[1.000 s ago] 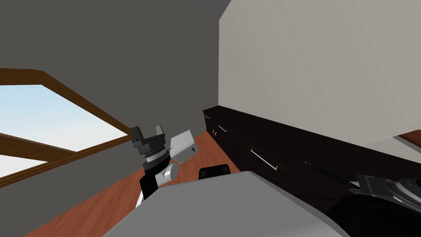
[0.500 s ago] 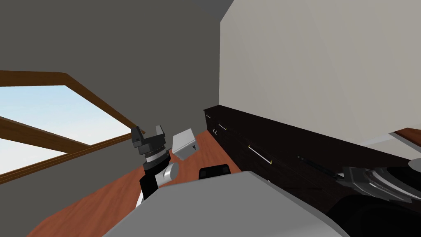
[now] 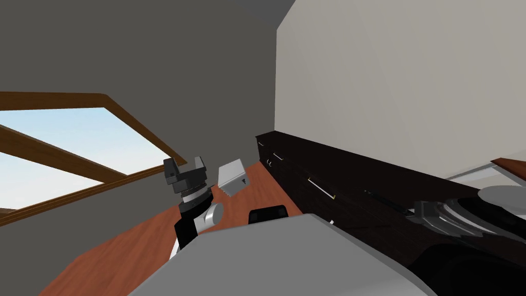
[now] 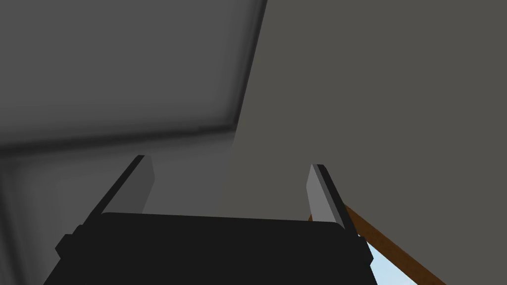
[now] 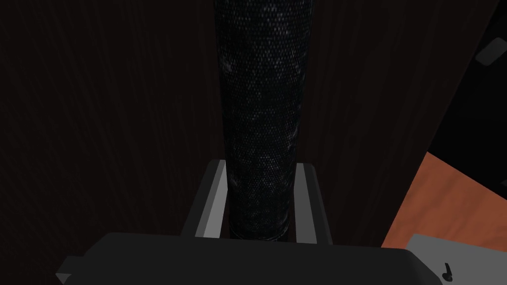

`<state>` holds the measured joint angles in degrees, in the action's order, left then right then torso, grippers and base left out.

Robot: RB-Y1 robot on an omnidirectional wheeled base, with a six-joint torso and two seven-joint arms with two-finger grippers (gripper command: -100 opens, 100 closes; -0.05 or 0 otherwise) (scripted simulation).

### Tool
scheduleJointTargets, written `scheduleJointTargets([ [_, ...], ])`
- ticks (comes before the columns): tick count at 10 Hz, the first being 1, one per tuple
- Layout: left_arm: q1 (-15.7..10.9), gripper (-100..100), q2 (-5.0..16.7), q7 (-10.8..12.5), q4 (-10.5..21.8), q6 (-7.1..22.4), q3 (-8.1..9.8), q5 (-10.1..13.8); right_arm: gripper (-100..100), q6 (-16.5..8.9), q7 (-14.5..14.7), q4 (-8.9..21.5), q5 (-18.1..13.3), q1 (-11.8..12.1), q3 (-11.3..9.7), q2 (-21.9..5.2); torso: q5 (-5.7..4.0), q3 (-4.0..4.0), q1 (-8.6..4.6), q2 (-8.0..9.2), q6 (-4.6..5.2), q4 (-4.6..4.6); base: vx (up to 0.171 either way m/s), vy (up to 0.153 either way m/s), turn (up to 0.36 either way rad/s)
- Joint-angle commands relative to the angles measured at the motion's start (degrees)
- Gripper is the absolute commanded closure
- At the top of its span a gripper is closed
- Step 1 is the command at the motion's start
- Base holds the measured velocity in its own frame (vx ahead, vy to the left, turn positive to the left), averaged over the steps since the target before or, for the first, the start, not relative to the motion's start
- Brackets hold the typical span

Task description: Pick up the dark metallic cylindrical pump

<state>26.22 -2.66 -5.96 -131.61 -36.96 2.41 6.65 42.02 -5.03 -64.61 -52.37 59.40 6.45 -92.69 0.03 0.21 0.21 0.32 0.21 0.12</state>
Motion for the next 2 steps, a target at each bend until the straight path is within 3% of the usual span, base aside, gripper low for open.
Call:
scheduleJointTargets([
  [1, 0.0, 0, 0.0, 0.0, 0.0, 0.0, 0.0, 0.0, 100, 0.0, 0.0, 0.0, 0.0, 0.0, 0.0, 0.0, 0.0, 0.0, 0.0, 0.0, 0.0, 0.0, -0.032, 0.004, 0.007],
  [2, 0.0, 0, 0.0, 0.0, 0.0, 0.0, 0.0, 0.0, 0, 0.0, -0.2, -0.1, 0.0, 0.0, 0.0, 0.0, 0.01, -0.06, -0.01, -0.12, 0.02, -0.02, -0.006, 0.001, -0.004],
])
